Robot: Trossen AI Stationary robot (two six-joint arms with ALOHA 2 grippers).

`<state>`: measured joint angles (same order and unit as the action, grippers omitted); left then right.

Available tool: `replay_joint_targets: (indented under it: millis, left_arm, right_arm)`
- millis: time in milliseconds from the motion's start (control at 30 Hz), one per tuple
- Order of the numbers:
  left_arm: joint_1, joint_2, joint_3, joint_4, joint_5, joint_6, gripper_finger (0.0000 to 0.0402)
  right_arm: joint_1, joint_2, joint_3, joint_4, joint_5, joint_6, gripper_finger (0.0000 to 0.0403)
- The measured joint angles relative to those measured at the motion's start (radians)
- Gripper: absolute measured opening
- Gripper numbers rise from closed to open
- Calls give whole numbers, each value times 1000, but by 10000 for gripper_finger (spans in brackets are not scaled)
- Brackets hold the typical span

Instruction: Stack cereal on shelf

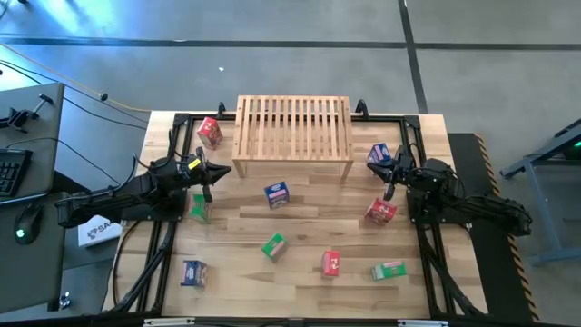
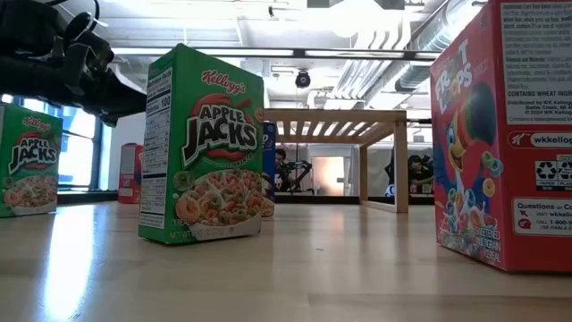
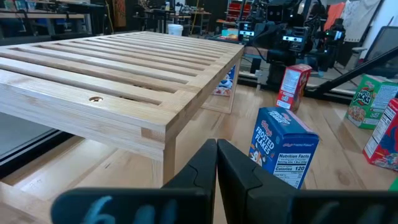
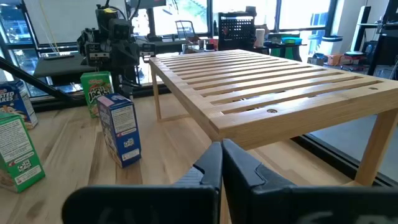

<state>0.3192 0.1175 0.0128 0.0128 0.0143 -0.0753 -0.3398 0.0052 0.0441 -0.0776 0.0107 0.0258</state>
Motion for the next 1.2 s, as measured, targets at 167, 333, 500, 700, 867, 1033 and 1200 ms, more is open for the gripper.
replay_joint_targets:
  millis: [167,333,500,700,867,1033,1200]
  left_arm:
    - [0,0,0,0,0,0,5]
    - [0,0,0,0,0,0,5]
    - [0,0,0,0,0,0,5]
    - [0,0,0,31,0,0,5]
    - [0,0,0,139,1,-5,5]
    - [0,0,0,199,26,-127,5]
    - [0,8,0,324,25,-160,5]
  right_arm:
    - [0,0,0,0,0,0,0]
    - [0,0,0,0,0,0,0]
    - [0,0,0,0,0,0,0]
    - [0,0,0,0,0,0,0]
    - [0,0,0,0,0,0,0]
    - [0,0,0,0,0,0,0]
    - [0,0,0,0,0,0,0]
